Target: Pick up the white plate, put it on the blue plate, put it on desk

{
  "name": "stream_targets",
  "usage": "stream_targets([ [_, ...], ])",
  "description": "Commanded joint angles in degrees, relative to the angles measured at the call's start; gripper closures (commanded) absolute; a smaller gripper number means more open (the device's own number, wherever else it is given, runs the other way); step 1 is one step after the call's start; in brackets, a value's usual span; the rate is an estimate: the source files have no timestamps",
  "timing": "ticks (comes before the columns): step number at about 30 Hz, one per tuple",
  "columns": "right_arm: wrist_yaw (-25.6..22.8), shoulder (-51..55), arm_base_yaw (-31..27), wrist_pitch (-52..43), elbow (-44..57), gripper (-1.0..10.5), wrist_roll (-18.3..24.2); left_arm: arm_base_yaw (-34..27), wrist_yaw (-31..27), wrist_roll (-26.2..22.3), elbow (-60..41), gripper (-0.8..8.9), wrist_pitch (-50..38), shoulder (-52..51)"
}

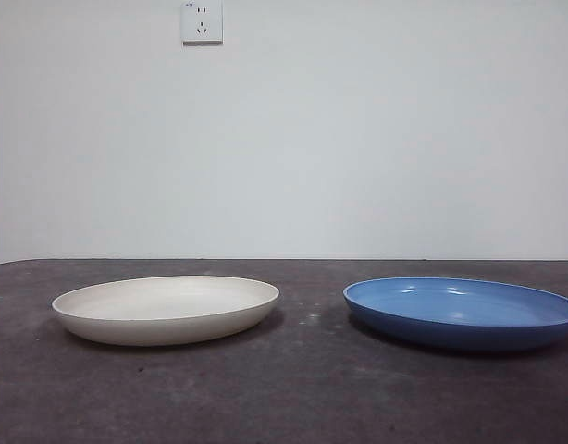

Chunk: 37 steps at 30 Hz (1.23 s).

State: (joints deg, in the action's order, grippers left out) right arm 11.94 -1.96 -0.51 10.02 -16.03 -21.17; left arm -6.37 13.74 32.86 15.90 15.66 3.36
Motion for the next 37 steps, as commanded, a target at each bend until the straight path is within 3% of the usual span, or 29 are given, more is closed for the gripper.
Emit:
stream_targets([
  [1, 0.0, -2.4, -0.1, 3.2, -5.0, 9.4, 2.9, -0.2, 1.5, -5.5, 5.7, 7.98, 1.2, 2.8],
  [6, 0.3, -9.0, -0.1, 11.3, -14.3, 9.4, 7.2, -0.1, 6.6, -12.8, 14.7, 7.98, 6.2, 10.3],
  [16, 8.0, -26.1, 0.0, 30.4, -32.0, 9.4, 18.0, 1.0, 19.8, -24.3, 29.5, 7.98, 21.2, 27.8],
  [23, 16.9, -35.3, 0.3, 39.9, -39.2, 9.4, 22.7, 5.9, 21.3, -33.0, 38.0, 7.98, 34.2, 37.2],
  [27, 18.1, -38.2, 2.2, 43.8, -40.5, 9.4, 24.3, 10.2, 21.4, -36.5, 39.8, 7.98, 39.1, 40.5],
  [37, 18.1, -41.5, 6.8, 50.6, -40.6, 9.4, 26.8, 14.4, 21.3, -38.0, 39.8, 7.78, 41.5, 42.8],
])
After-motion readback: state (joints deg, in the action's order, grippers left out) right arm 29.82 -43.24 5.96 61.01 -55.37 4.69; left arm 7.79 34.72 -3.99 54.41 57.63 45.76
